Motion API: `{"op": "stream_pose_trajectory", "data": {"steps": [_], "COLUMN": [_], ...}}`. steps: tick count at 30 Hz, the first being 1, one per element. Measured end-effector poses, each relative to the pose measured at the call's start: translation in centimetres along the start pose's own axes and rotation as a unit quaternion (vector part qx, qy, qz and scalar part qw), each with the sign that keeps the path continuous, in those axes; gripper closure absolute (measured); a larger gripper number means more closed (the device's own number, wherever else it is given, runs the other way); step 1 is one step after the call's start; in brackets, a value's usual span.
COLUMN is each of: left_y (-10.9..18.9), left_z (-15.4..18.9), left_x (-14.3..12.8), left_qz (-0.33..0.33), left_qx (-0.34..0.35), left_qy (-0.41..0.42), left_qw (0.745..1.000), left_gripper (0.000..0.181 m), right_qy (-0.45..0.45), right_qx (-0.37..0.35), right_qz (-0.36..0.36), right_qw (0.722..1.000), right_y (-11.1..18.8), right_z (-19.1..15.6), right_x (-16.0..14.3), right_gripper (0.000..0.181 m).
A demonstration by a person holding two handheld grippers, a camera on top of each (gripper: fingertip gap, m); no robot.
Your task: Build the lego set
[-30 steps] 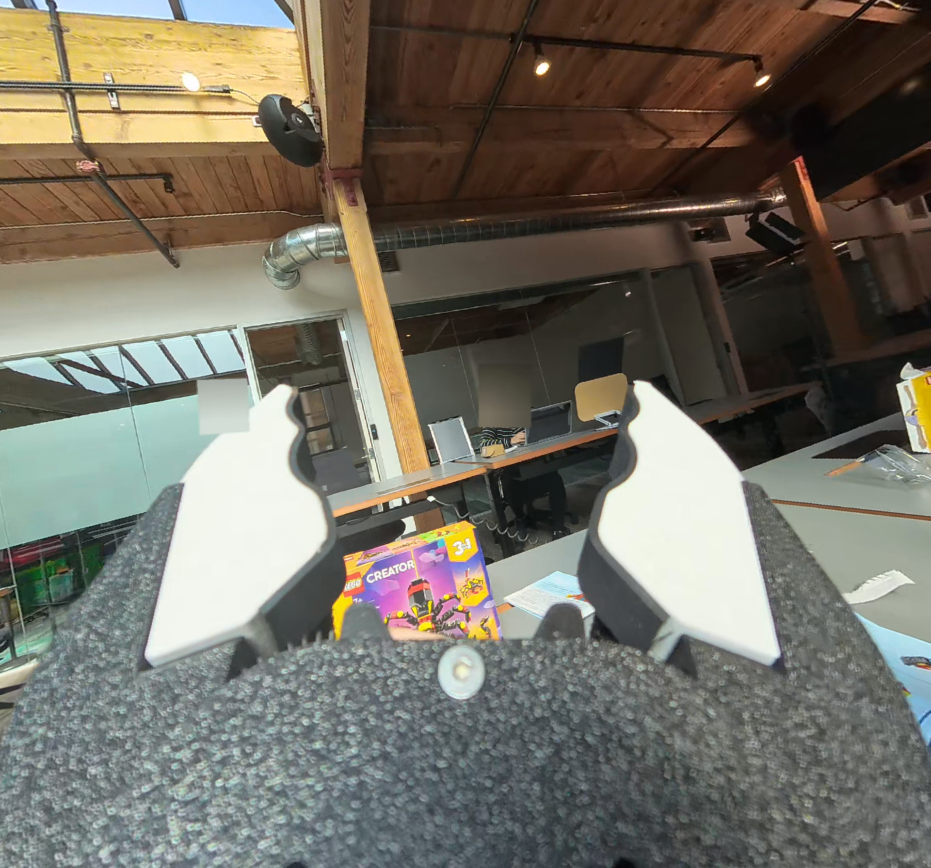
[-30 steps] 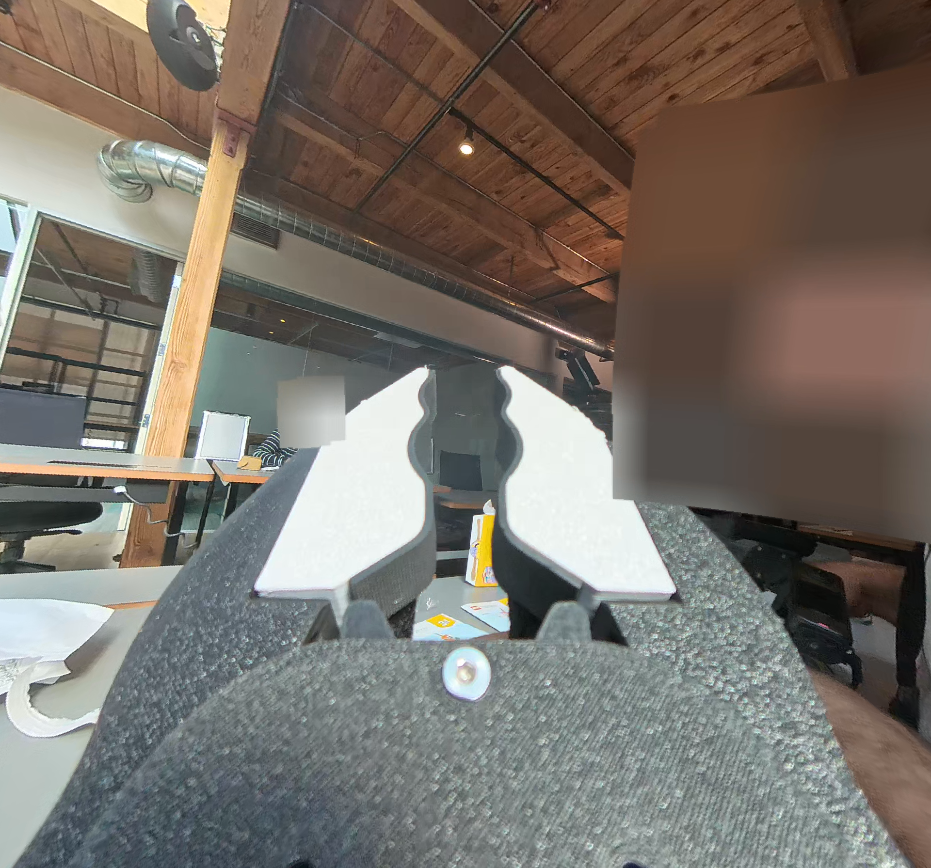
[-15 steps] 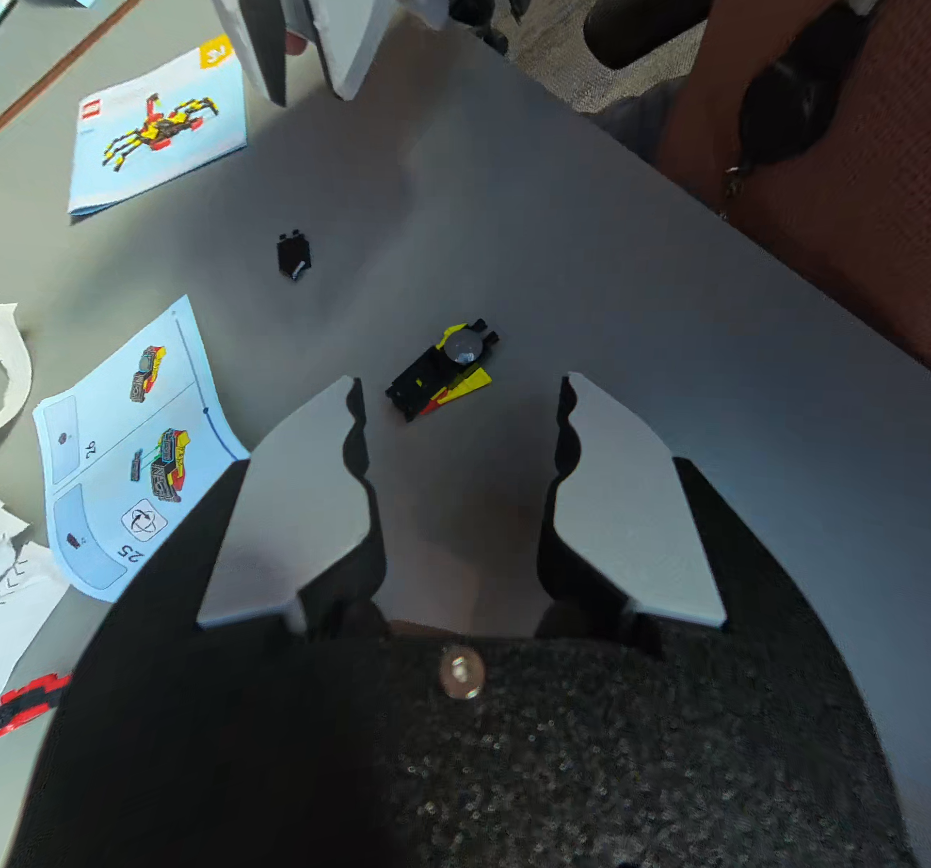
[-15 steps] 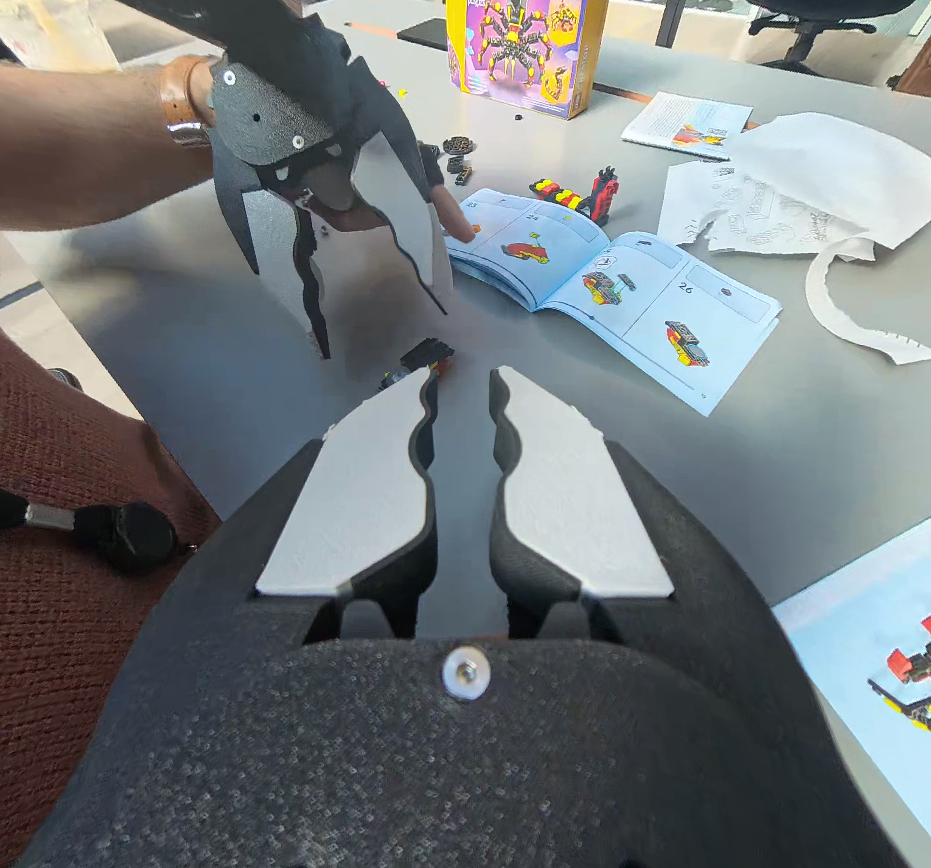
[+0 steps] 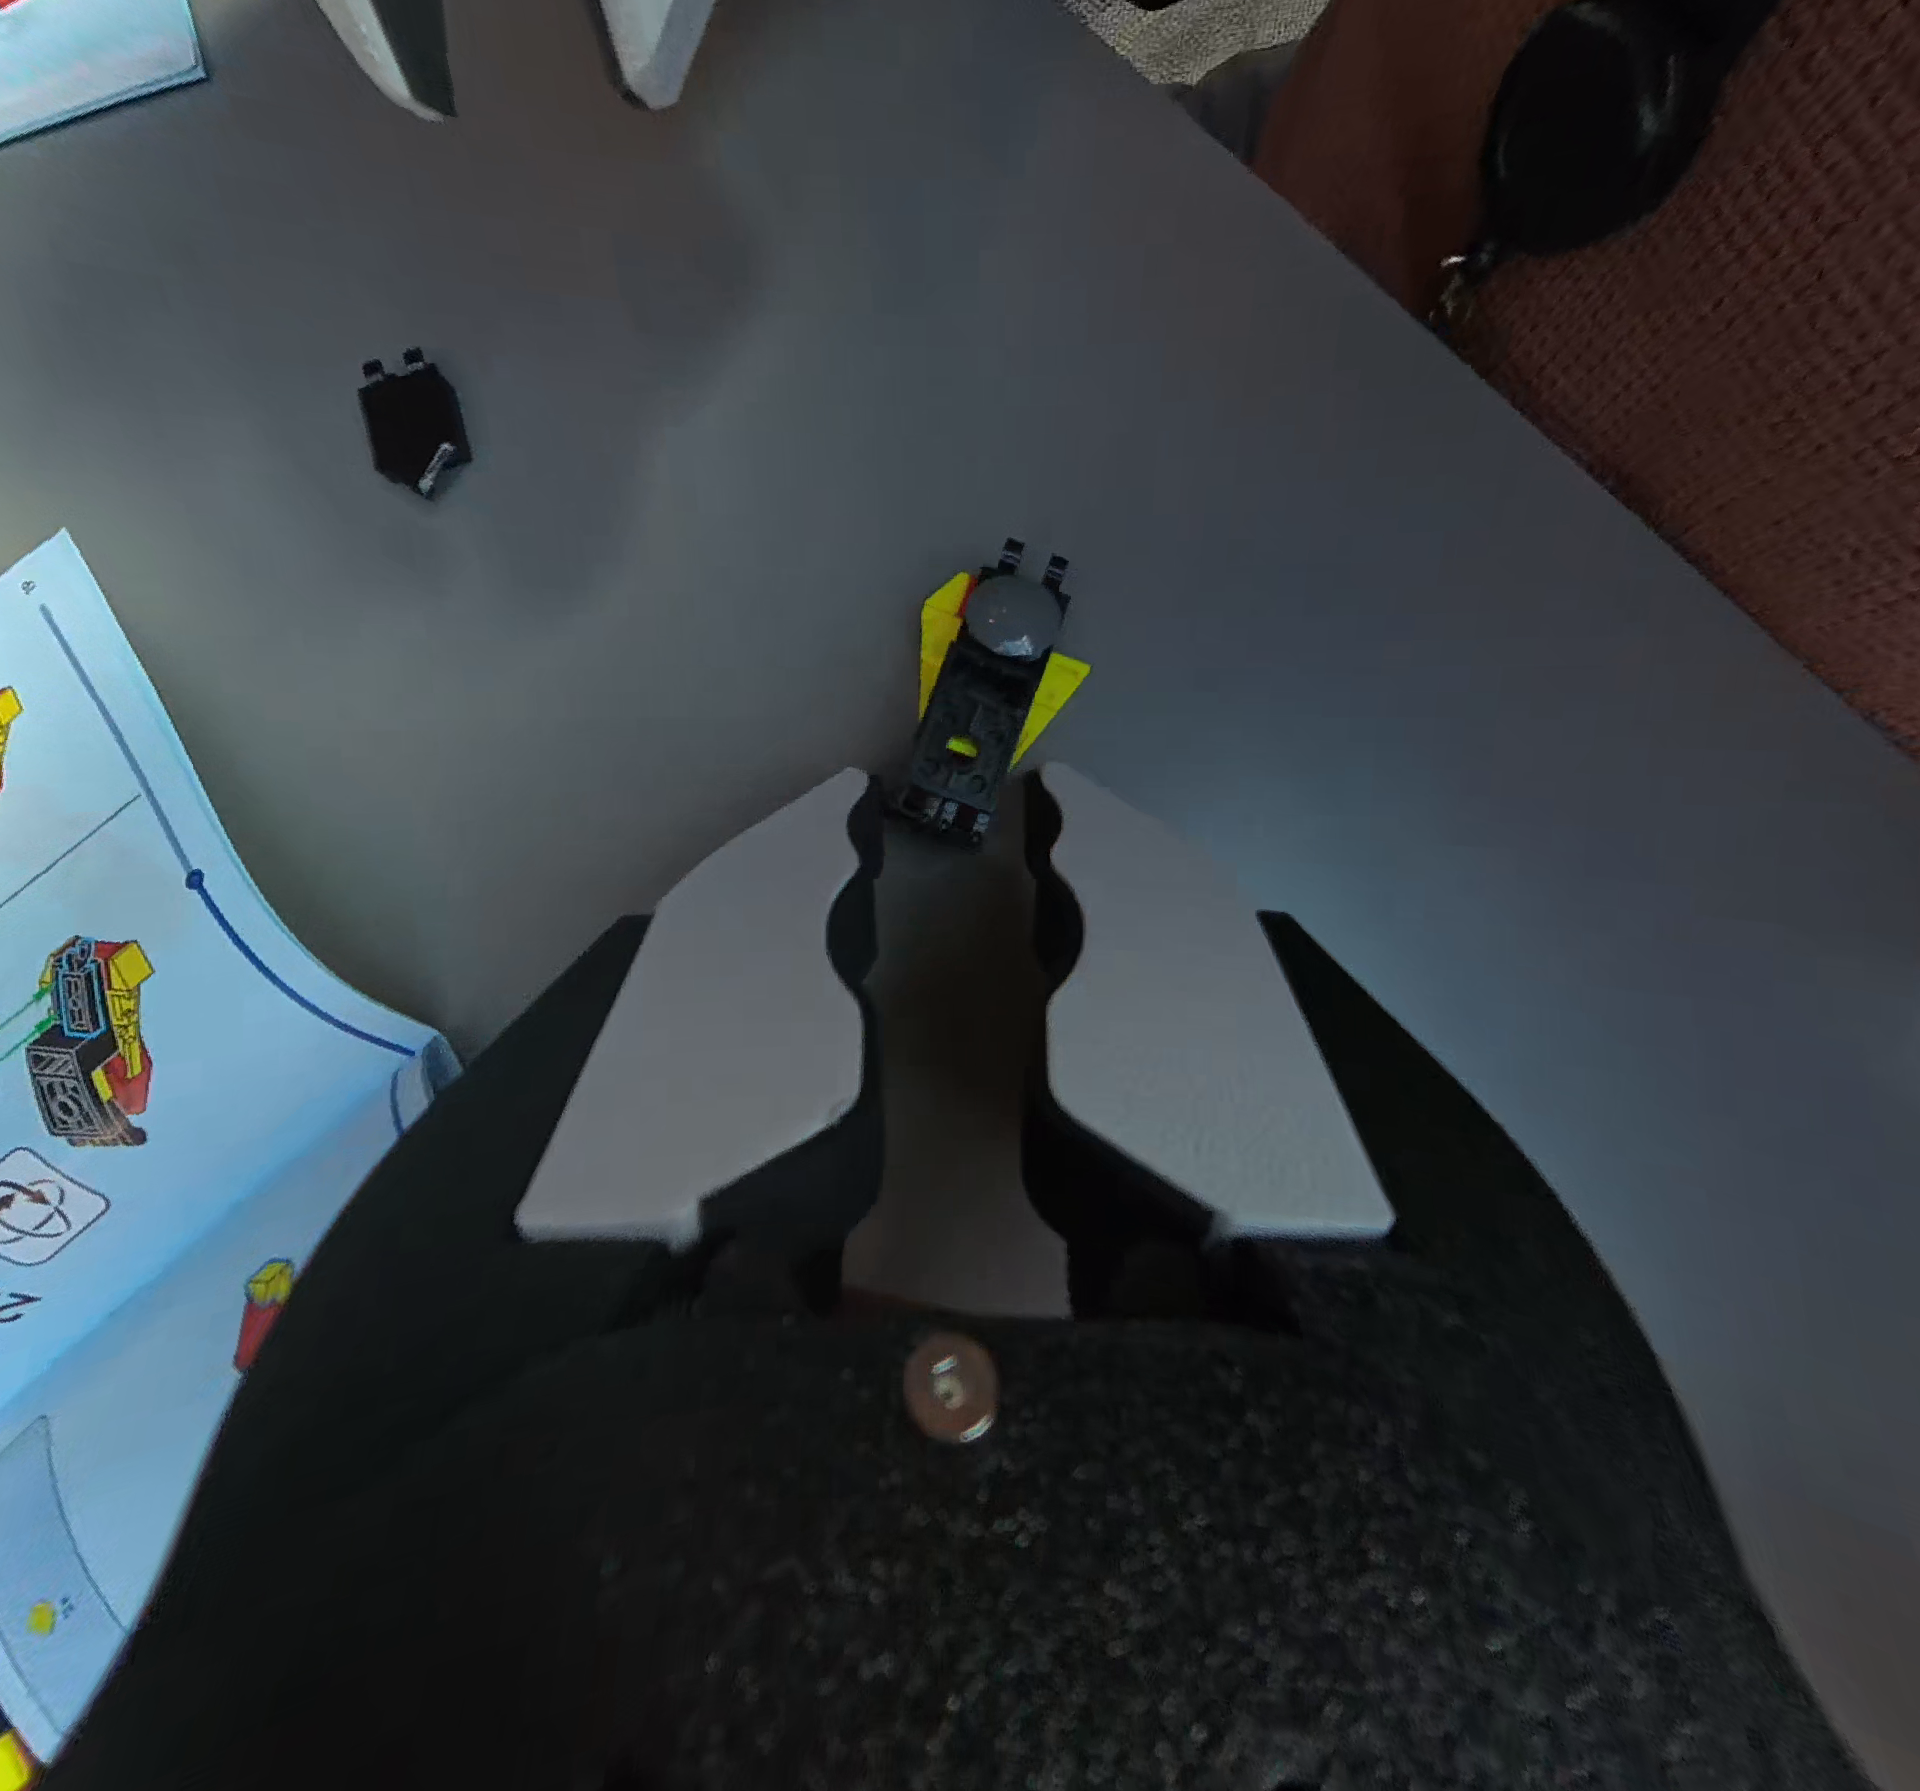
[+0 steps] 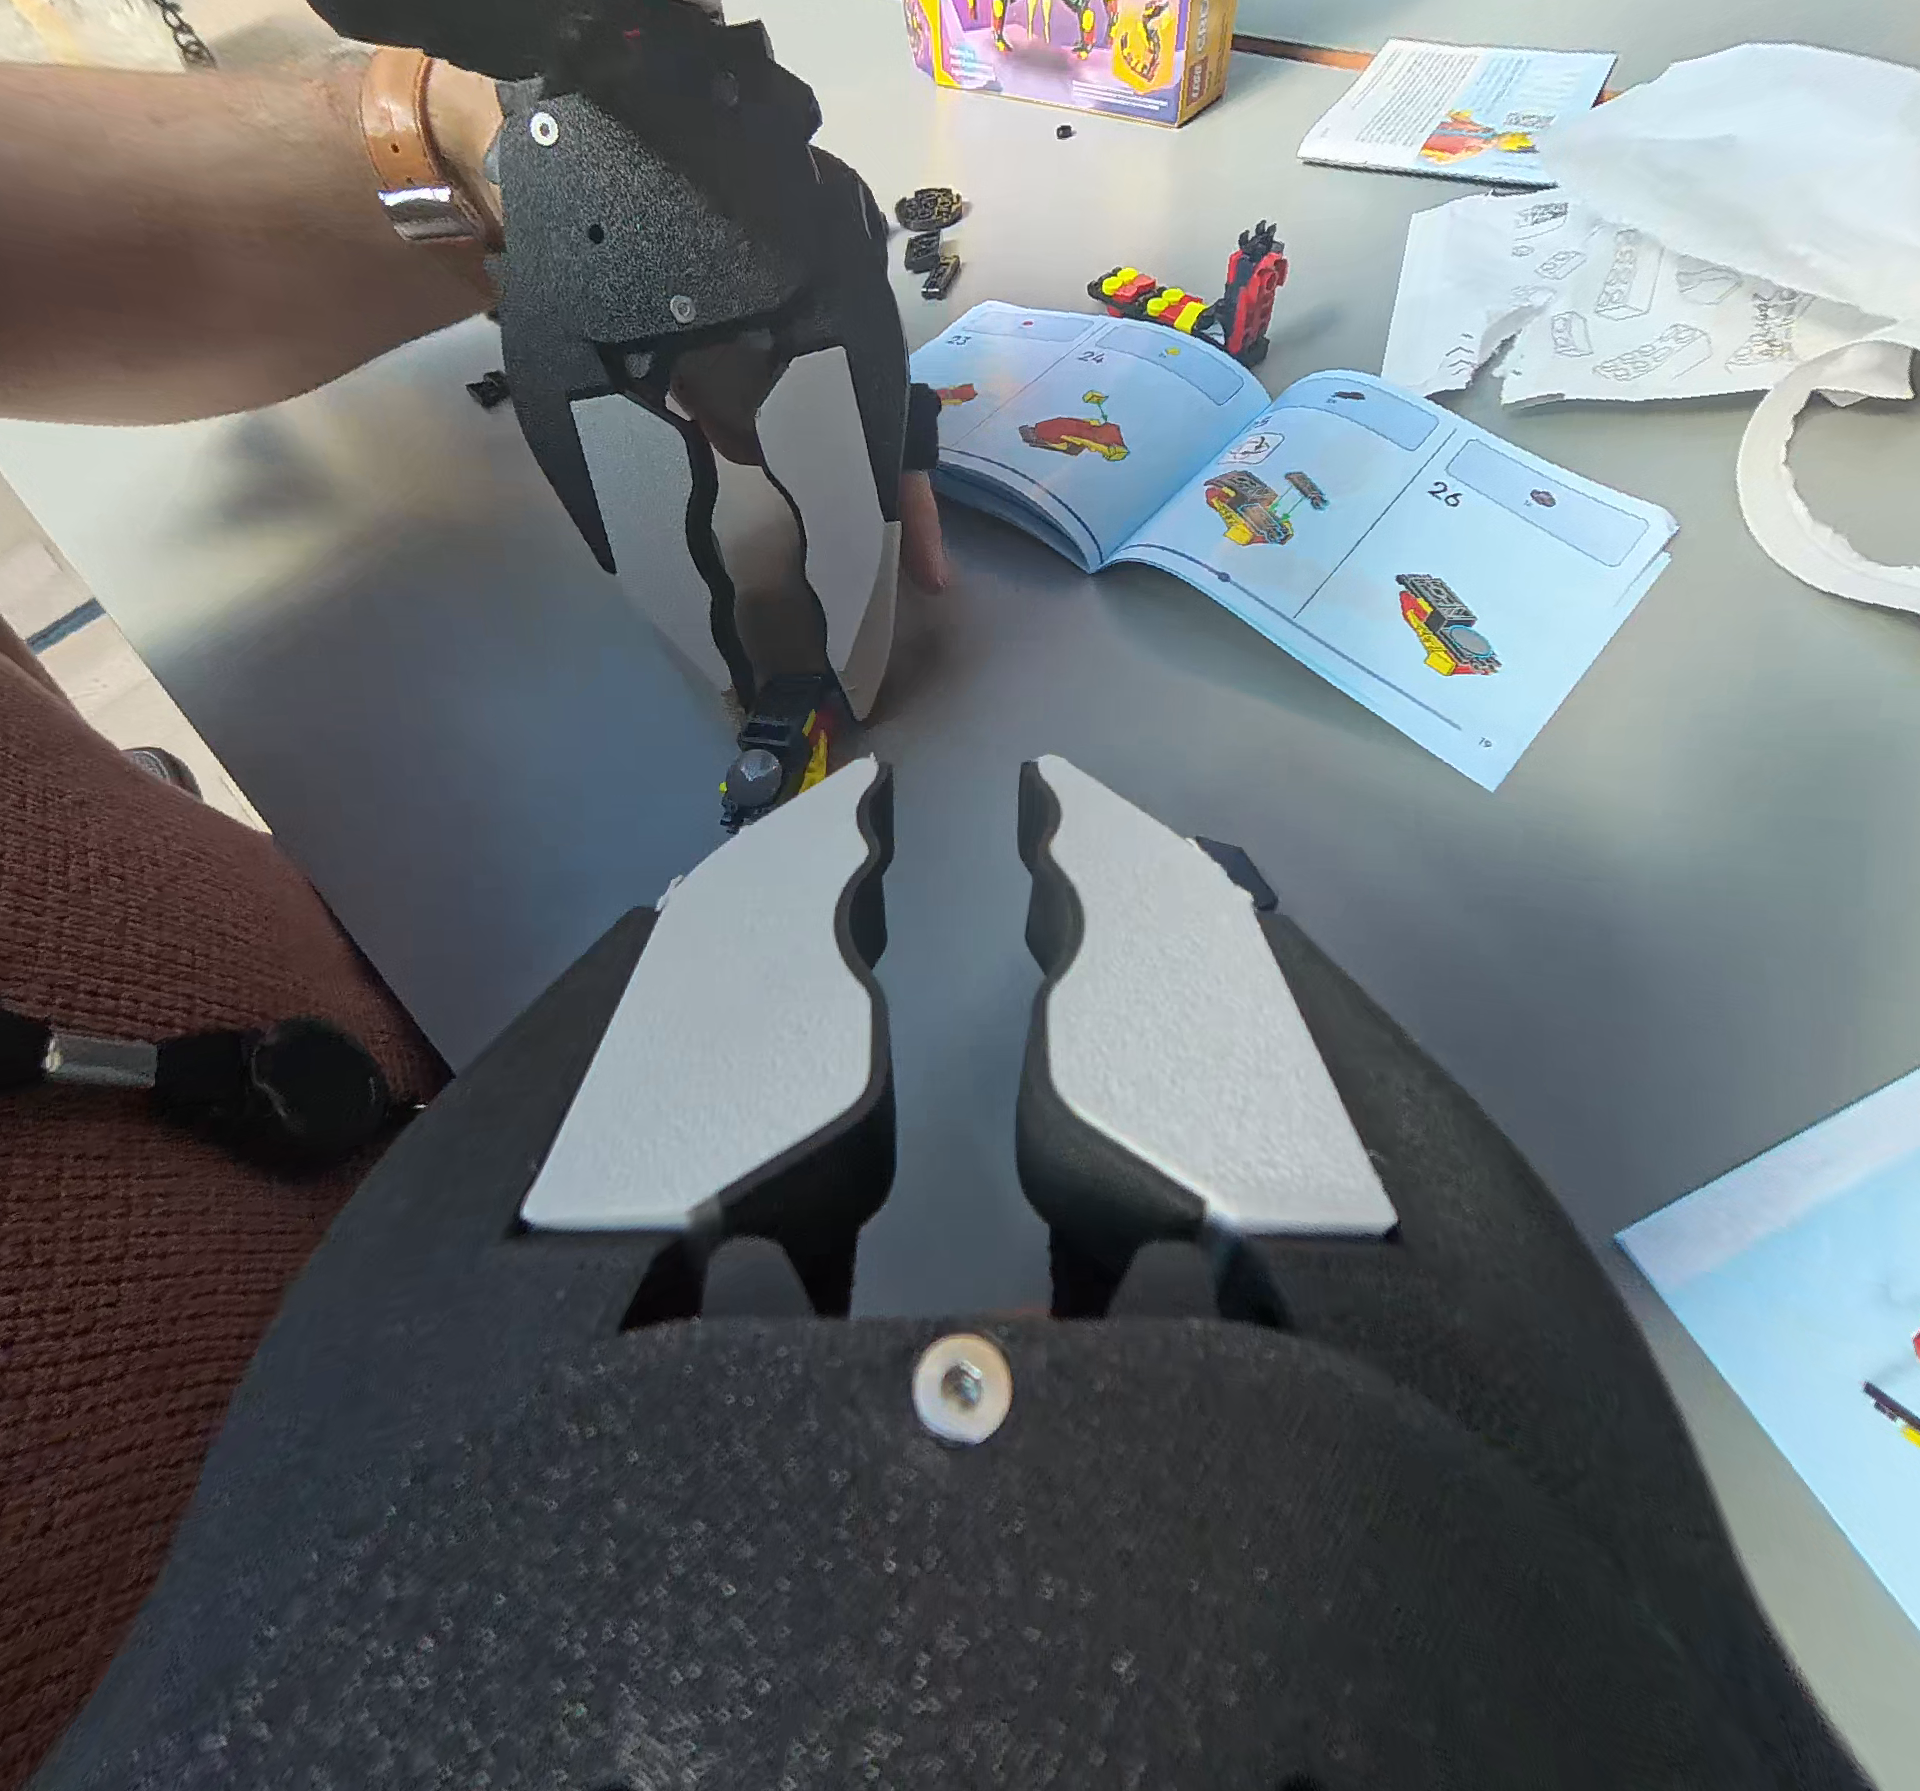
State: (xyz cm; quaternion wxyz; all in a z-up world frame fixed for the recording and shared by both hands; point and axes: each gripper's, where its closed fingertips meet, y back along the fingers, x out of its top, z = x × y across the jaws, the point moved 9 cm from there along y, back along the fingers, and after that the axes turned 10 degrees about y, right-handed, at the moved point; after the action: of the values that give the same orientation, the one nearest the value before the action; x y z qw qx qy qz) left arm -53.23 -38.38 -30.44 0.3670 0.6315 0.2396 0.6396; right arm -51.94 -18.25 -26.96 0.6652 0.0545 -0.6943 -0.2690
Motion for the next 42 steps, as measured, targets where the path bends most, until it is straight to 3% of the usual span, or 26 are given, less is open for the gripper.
{"op": "stream_pose_trajectory", "data": {"steps": [2, 4, 13, 21, 30, 42], "left_y": [-0.2, -0.4, -1.1, -1.2, -1.6, -0.7], "left_z": [0.8, 1.8, 3.7, 3.6, 3.6, 3.6], "left_x": [0.1, 0.3, 1.0, 1.2, 1.0, 0.6], "left_qz": [0.008, 0.010, 0.005, -0.004, 0.041, 0.121], "left_qx": [0.043, 0.083, 0.117, 0.121, 0.103, 0.088], "left_qy": [0.030, 0.061, 0.171, 0.153, 0.090, 0.127], "left_qw": [0.999, 0.995, 0.978, 0.981, 0.990, 0.981], "left_gripper": [0.161, 0.161, 0.161, 0.161, 0.161, 0.160], "right_qy": [0.006, 0.016, 0.119, 0.151, 0.164, 0.156], "right_qx": [0.005, 0.014, 0.098, 0.097, 0.104, 0.100], "right_qz": [-0.008, -0.011, -0.112, -0.147, -0.172, -0.181], "right_qw": [1.000, 1.000, 0.982, 0.973, 0.966, 0.966], "right_y": [-0.3, -0.6, -3.7, -4.8, -5.0, -5.1], "right_z": [-0.3, -0.8, -3.8, -4.1, -4.0, -3.0], "right_x": [0.2, 0.3, -0.3, -0.1, 0.3, 1.0], "right_gripper": [0.164, 0.181, 0.181, 0.181, 0.181, 0.181]}}
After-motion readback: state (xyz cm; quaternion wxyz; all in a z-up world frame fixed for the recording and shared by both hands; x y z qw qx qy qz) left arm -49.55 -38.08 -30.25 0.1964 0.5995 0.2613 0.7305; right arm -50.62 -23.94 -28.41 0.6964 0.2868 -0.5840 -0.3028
